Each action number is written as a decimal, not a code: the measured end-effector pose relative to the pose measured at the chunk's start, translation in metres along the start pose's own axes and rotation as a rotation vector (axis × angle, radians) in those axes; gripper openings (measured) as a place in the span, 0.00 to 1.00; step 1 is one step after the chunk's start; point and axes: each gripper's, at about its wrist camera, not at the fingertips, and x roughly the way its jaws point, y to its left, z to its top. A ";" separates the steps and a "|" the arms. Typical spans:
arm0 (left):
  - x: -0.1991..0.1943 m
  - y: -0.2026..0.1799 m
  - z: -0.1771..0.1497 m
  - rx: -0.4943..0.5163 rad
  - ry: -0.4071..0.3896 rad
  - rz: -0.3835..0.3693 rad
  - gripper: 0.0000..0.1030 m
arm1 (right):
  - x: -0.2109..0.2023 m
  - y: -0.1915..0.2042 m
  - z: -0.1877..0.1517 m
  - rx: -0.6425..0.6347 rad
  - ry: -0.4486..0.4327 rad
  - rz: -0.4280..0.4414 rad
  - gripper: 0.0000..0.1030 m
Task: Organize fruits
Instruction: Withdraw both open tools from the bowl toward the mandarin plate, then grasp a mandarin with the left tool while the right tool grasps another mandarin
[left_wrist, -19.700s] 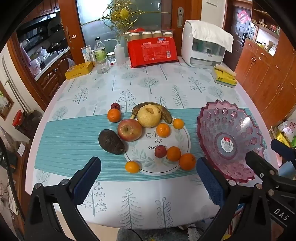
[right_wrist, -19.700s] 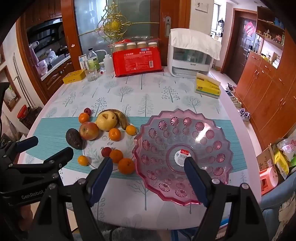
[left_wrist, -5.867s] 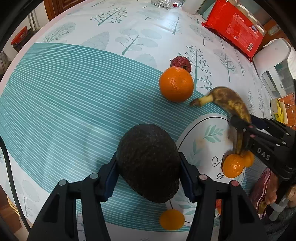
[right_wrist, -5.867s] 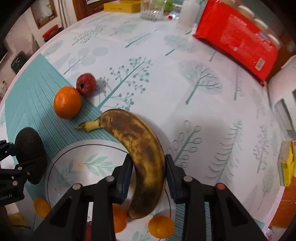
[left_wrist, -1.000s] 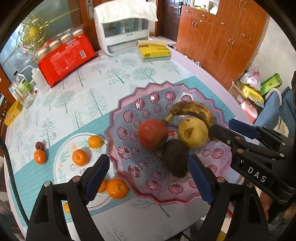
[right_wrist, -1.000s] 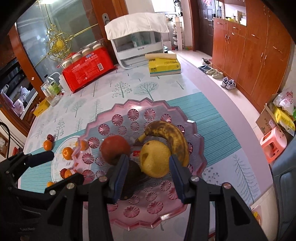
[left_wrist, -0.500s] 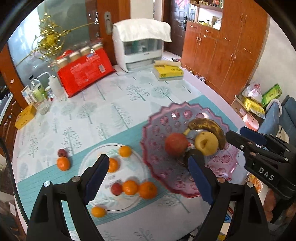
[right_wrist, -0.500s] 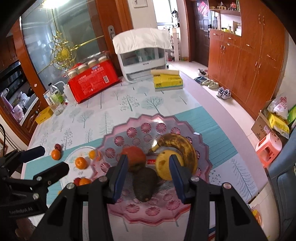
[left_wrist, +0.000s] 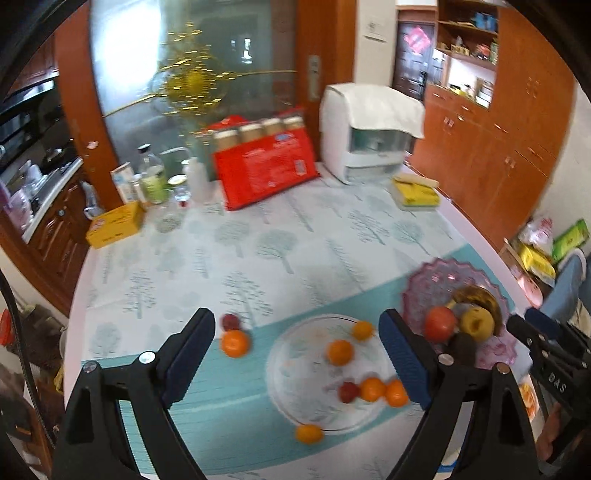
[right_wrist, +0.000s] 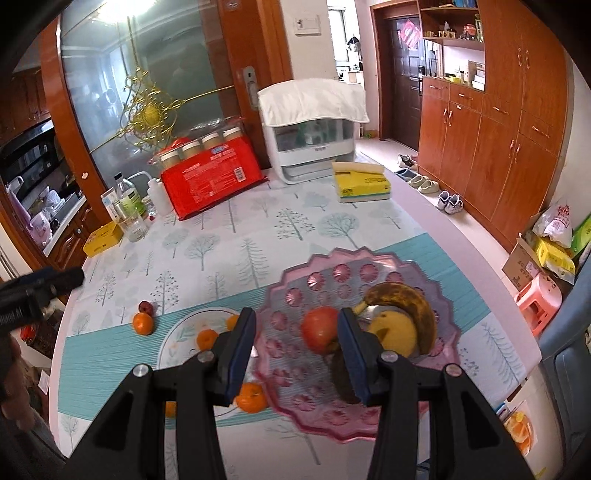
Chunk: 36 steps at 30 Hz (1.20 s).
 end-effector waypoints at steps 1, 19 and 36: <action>0.001 0.011 0.001 -0.005 -0.001 0.006 0.88 | 0.001 0.006 -0.001 -0.006 0.002 -0.002 0.45; 0.136 0.098 -0.042 0.066 0.209 0.066 0.88 | 0.066 0.066 -0.095 0.021 0.089 -0.064 0.45; 0.242 0.097 -0.073 0.028 0.382 -0.002 0.79 | 0.126 0.047 -0.135 0.237 0.190 -0.059 0.45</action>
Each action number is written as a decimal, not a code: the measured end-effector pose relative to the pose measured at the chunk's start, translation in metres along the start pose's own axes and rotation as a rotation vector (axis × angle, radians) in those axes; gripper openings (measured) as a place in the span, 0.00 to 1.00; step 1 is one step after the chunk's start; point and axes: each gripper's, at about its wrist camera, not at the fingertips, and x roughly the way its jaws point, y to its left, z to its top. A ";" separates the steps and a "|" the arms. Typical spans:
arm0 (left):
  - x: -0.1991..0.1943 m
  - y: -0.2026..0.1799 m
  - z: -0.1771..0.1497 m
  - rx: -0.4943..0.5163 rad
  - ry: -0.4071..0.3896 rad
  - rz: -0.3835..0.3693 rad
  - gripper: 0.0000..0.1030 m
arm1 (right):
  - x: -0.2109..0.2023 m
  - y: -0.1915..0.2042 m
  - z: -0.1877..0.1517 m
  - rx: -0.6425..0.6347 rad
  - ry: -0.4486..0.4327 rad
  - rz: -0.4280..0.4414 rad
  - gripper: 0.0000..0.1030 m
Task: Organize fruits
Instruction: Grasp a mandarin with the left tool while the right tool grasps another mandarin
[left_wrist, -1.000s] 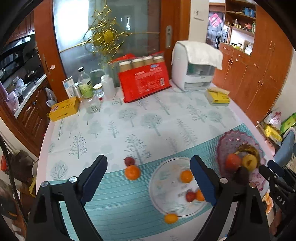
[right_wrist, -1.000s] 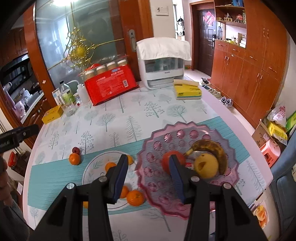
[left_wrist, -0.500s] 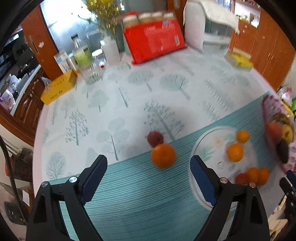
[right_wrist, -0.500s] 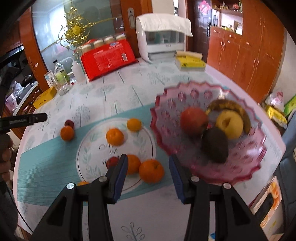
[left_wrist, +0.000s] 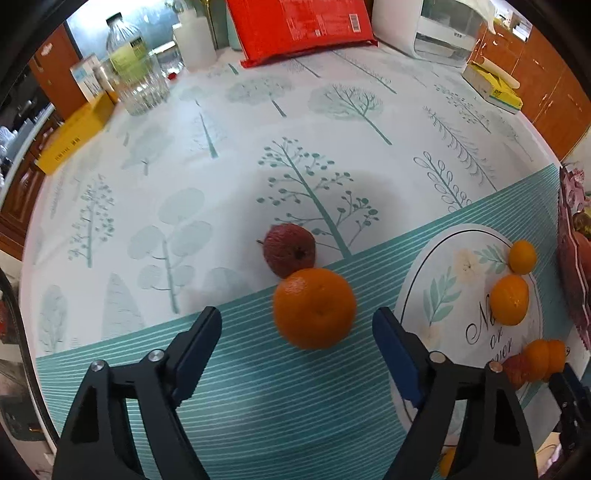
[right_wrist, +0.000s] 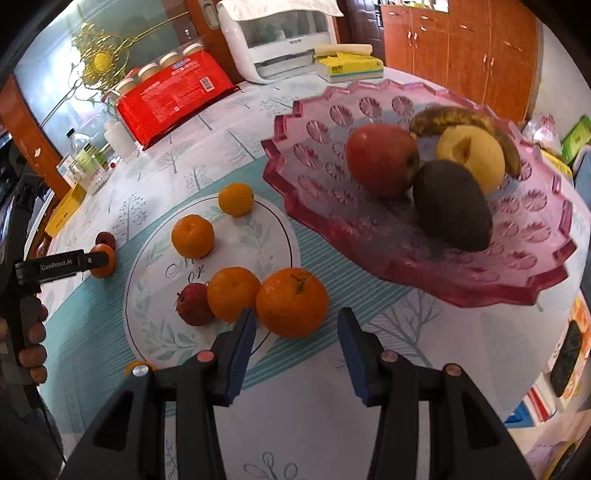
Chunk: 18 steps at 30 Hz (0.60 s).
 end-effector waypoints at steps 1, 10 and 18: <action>0.003 0.000 0.001 -0.002 0.003 -0.008 0.78 | 0.003 -0.001 0.000 0.008 0.003 0.003 0.45; 0.017 0.004 0.004 -0.028 0.016 -0.059 0.54 | 0.013 -0.008 0.006 0.058 -0.018 0.064 0.45; 0.015 -0.004 0.002 -0.001 -0.009 -0.051 0.44 | 0.011 -0.005 0.007 0.033 -0.047 0.069 0.44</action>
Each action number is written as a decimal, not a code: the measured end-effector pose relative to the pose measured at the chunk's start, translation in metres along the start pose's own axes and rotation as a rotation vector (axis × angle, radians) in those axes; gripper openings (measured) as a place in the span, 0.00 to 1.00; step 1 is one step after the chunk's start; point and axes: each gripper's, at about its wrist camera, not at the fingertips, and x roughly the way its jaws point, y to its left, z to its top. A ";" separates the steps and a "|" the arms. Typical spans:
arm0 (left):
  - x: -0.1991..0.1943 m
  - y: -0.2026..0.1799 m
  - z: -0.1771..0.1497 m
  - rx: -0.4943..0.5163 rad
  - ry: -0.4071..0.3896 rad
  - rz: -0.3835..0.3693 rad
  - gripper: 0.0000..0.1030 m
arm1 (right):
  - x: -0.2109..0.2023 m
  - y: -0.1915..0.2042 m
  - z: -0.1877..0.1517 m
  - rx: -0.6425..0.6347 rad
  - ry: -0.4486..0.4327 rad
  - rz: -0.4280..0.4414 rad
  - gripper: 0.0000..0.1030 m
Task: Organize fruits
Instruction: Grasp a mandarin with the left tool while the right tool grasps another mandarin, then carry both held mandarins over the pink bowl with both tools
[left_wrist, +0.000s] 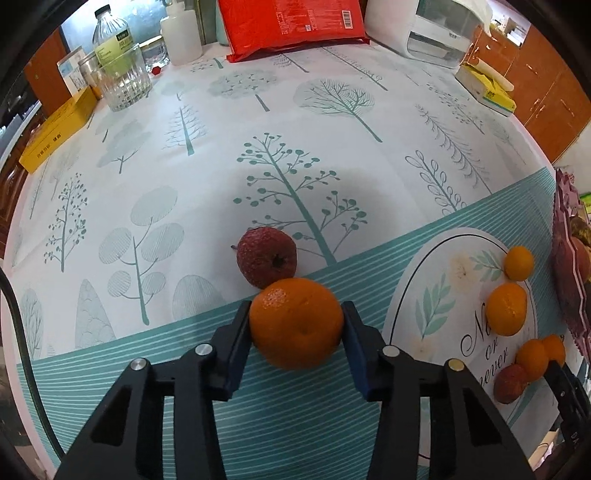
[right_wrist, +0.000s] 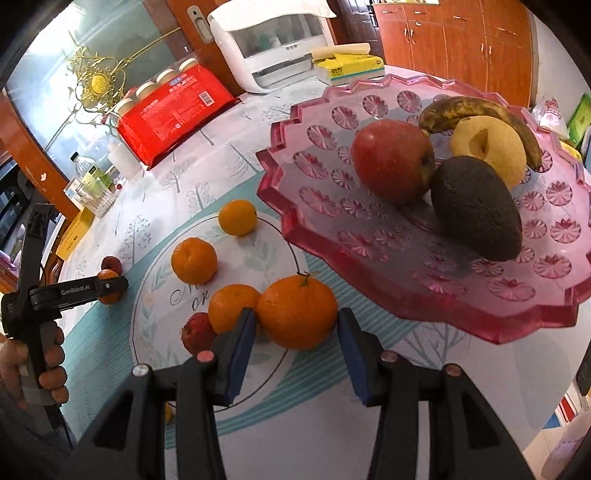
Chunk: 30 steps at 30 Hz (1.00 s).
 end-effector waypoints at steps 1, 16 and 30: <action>0.000 0.000 0.001 -0.004 0.000 -0.003 0.43 | 0.001 0.001 0.001 -0.002 0.003 -0.003 0.43; -0.003 0.003 -0.002 -0.014 0.003 -0.009 0.43 | 0.009 -0.014 0.008 0.088 -0.023 0.067 0.44; -0.053 -0.026 -0.016 0.049 -0.069 -0.041 0.42 | -0.029 0.007 -0.003 -0.032 -0.046 0.101 0.42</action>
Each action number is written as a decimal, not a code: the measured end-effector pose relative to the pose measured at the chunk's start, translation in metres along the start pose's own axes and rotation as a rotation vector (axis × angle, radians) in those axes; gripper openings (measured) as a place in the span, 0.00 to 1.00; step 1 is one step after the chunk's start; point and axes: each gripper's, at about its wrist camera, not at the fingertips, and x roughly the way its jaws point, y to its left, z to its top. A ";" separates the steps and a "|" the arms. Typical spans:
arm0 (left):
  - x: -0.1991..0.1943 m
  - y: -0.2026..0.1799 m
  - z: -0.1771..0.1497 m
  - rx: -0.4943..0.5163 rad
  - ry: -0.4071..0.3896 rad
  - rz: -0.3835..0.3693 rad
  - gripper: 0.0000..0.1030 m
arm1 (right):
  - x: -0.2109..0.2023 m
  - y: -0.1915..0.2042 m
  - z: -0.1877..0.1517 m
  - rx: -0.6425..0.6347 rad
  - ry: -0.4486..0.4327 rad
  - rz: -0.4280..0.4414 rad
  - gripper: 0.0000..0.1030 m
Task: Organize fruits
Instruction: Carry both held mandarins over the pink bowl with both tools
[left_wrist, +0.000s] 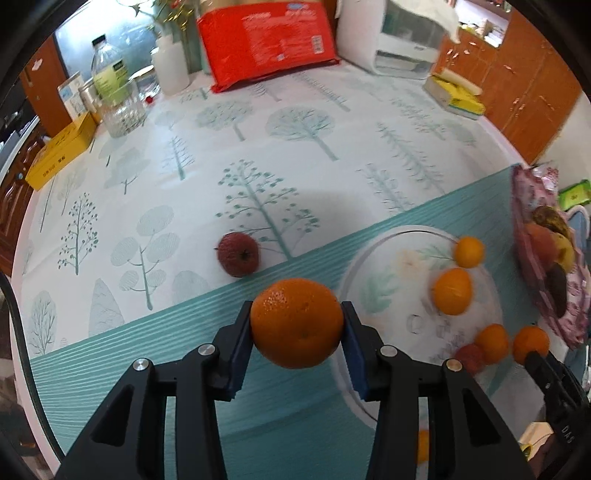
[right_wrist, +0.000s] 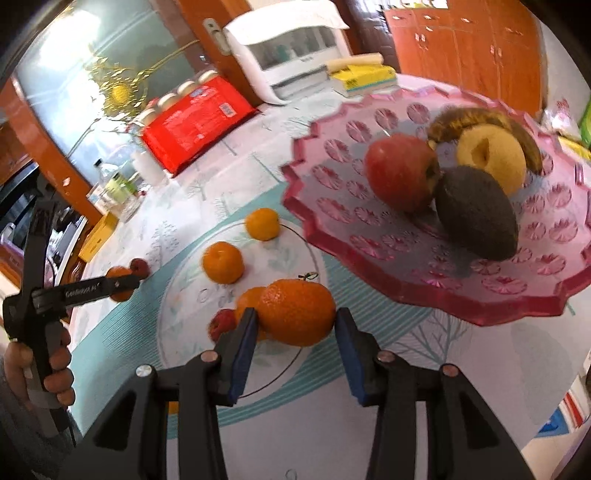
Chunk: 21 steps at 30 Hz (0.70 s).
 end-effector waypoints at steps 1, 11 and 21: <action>-0.006 -0.006 -0.001 0.009 -0.006 -0.014 0.42 | -0.006 0.004 0.001 -0.016 -0.010 0.006 0.42; -0.062 -0.071 -0.004 0.126 -0.058 -0.118 0.42 | -0.075 0.027 0.023 -0.109 -0.138 0.023 0.42; -0.109 -0.146 0.005 0.226 -0.123 -0.214 0.42 | -0.135 0.015 0.044 -0.158 -0.260 -0.050 0.42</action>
